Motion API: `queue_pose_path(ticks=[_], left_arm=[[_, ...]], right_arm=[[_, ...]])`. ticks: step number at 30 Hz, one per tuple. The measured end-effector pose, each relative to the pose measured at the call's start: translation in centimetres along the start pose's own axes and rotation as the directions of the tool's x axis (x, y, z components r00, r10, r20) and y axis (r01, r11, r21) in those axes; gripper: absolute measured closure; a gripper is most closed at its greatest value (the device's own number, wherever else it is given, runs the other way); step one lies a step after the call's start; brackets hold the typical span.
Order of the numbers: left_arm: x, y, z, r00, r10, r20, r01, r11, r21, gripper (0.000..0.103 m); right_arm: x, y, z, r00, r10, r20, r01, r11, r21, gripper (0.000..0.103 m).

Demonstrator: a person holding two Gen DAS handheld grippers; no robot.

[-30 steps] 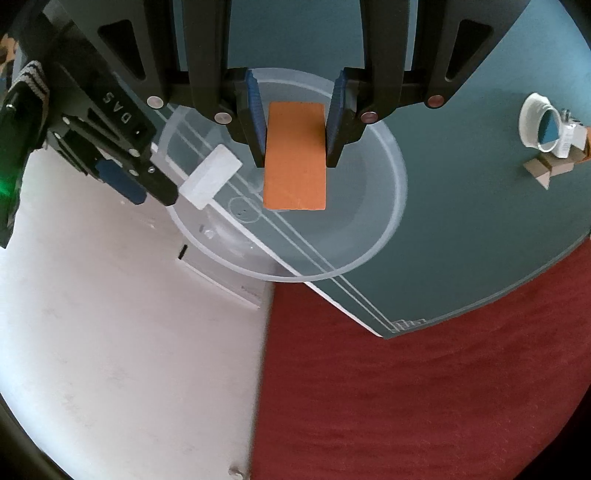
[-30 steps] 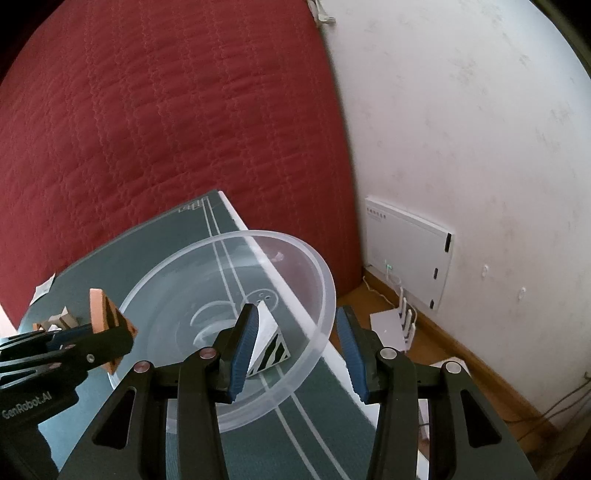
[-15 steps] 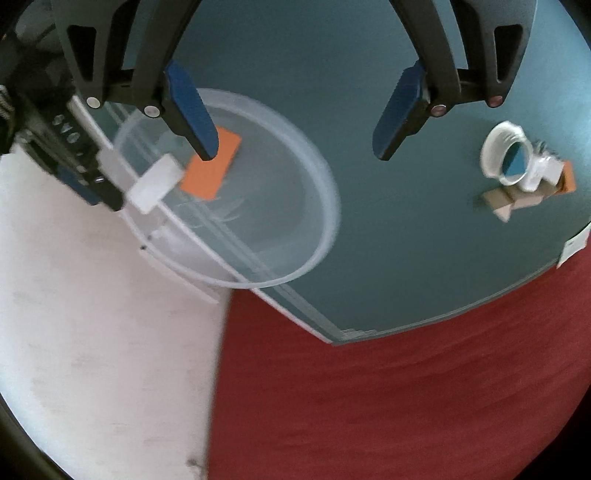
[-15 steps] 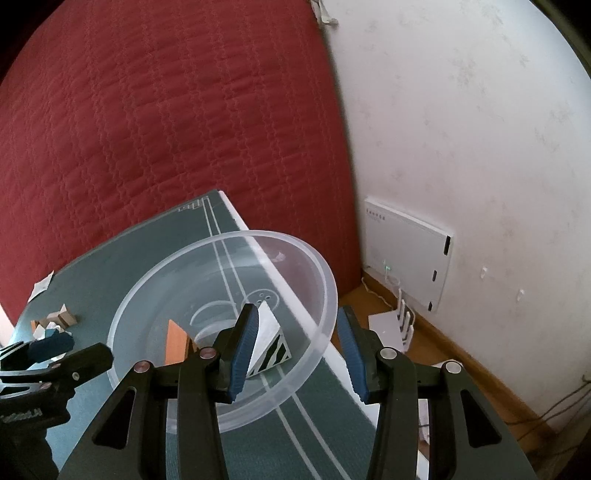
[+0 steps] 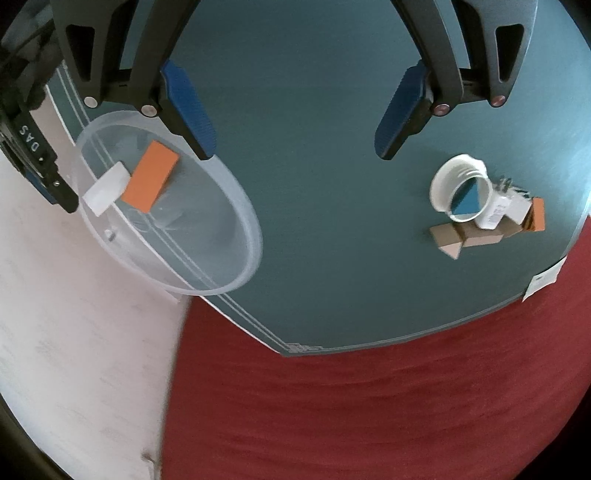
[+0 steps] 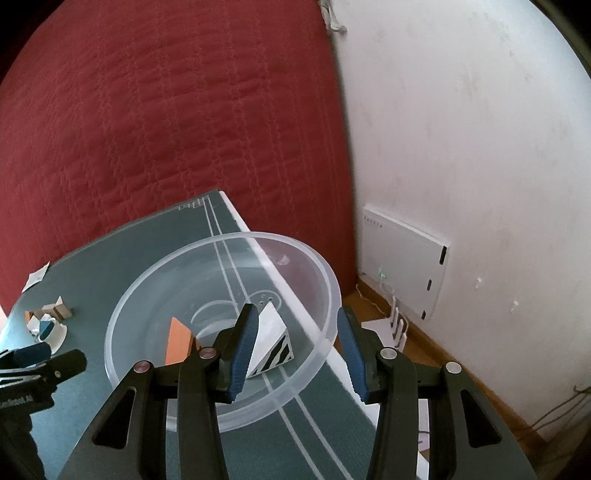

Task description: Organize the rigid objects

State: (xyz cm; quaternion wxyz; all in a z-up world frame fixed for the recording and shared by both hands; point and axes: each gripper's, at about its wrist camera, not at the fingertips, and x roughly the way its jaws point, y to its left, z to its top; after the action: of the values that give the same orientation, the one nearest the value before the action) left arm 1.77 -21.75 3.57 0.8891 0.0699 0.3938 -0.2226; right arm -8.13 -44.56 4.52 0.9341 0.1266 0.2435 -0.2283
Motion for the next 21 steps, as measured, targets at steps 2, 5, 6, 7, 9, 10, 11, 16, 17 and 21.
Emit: queue_pose_path(ticks=[2,5,6,7,9,10,11,16,17,21], left_arm=[[0.1,0.7,0.1,1.000,0.008,-0.002,-0.008,1.000,-0.020,0.012],[0.2,1.9,0.1,1.000,0.023,-0.003,-0.023,0.999,-0.048,0.012],[0.2,2.3,0.1,1.000,0.027,-0.003,-0.027,0.998,-0.057,0.012],[0.2,2.8,0.1,1.000,0.031,-0.002,-0.031,0.997,-0.066,0.012],[0.4,3.5,0.1,0.999,0.043,0.000,-0.043,0.996,-0.084,0.012],[0.2,4.0,0.0,0.999,0.048,0.001,-0.048,0.995,-0.091,0.012],[0.3,4.3,0.0,0.999,0.054,0.001,-0.054,0.994,-0.098,0.012],[0.0,7.2,-0.8,0.996,0.091,-0.005,-0.091,0.985,-0.150,0.012],[-0.4,7.7,-1.1,0.995,0.097,-0.005,-0.097,0.983,-0.158,0.012],[-0.8,9.7,-1.6,0.992,0.125,-0.009,-0.124,0.972,-0.199,0.012]], right_arm=[[0.0,0.1,0.0,1.000,-0.003,0.001,0.003,1.000,-0.004,0.057],[-0.2,0.2,0.0,1.000,-0.010,0.006,0.010,1.000,-0.011,0.056],[-0.1,0.4,0.0,1.000,-0.011,0.008,0.011,1.000,-0.013,0.056],[-0.2,0.4,0.0,1.000,-0.013,0.010,0.014,1.000,-0.017,0.056],[-0.4,0.6,-0.1,1.000,-0.019,0.015,0.019,1.000,-0.024,0.056],[-0.4,0.7,-0.1,1.000,-0.022,0.017,0.022,0.999,-0.027,0.056],[-0.5,0.8,-0.1,1.000,-0.024,0.019,0.025,0.999,-0.031,0.056],[-0.9,1.3,-0.3,0.999,-0.037,0.032,0.039,0.998,-0.052,0.056],[-0.9,1.4,-0.3,0.999,-0.039,0.033,0.041,0.998,-0.057,0.056],[-1.2,2.0,-0.5,0.998,-0.045,0.039,0.048,0.996,-0.072,0.056]])
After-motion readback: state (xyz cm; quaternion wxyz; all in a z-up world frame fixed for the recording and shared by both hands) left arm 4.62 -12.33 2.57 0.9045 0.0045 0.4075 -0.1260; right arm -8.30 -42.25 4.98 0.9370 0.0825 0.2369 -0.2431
